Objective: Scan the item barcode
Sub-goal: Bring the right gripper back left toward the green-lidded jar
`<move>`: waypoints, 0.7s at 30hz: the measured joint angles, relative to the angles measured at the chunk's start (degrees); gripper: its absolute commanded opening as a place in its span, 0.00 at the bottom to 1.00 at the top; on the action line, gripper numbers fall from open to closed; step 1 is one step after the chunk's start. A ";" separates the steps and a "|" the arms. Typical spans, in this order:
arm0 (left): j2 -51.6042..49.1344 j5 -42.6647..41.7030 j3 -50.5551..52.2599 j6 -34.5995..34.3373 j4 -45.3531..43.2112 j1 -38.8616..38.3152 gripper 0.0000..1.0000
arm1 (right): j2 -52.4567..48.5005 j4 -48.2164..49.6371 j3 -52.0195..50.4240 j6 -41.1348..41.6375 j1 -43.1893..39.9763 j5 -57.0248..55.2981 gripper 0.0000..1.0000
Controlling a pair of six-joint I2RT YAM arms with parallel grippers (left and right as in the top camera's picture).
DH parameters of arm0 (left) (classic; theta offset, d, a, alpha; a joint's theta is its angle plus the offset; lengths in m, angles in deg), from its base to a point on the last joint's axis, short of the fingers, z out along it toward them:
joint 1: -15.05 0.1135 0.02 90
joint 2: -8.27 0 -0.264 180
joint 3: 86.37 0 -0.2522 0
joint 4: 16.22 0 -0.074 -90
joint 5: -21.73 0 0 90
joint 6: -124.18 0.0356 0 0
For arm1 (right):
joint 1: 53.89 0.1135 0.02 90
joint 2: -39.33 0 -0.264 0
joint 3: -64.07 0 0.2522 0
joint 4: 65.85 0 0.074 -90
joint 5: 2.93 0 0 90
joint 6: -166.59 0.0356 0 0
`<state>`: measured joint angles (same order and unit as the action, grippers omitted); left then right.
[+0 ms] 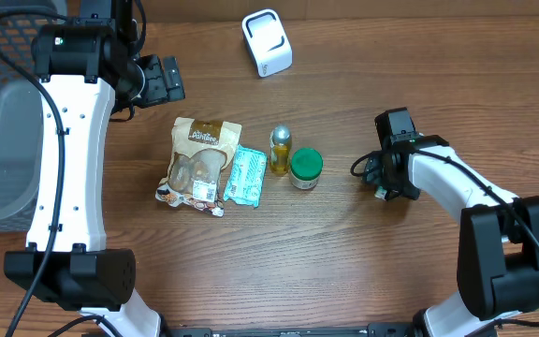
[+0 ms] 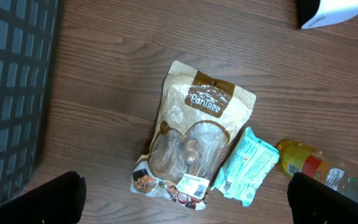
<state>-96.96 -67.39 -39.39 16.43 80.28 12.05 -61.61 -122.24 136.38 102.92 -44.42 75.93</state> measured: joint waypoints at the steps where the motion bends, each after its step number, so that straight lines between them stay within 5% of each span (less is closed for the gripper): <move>1: 0.00 0.00 0.00 0.00 0.02 0.00 1.00 | 0.00 -1.33 1.05 -0.11 0.00 0.02 0.74; 9: 0.00 0.02 0.00 0.00 0.00 0.00 1.00 | 1.36 -12.48 17.40 -0.90 0.09 1.25 0.76; 11: 0.00 0.02 0.00 0.00 0.00 0.00 0.99 | 2.25 -13.31 19.41 -0.83 0.28 3.52 0.81; 12: 0.00 0.02 0.00 0.00 0.00 0.00 1.00 | 2.54 -13.49 19.71 -0.98 0.37 4.39 0.99; 18: 0.00 0.02 0.00 0.00 0.00 0.00 1.00 | 2.95 -14.45 19.85 -1.09 0.79 11.69 1.00; 21: 0.00 0.02 0.00 0.00 0.00 0.00 0.99 | 2.95 -14.38 19.85 -1.42 1.01 14.29 0.93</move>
<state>-96.96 -67.37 -39.39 16.43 80.28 12.05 -58.66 -136.62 156.23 101.50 -43.41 90.22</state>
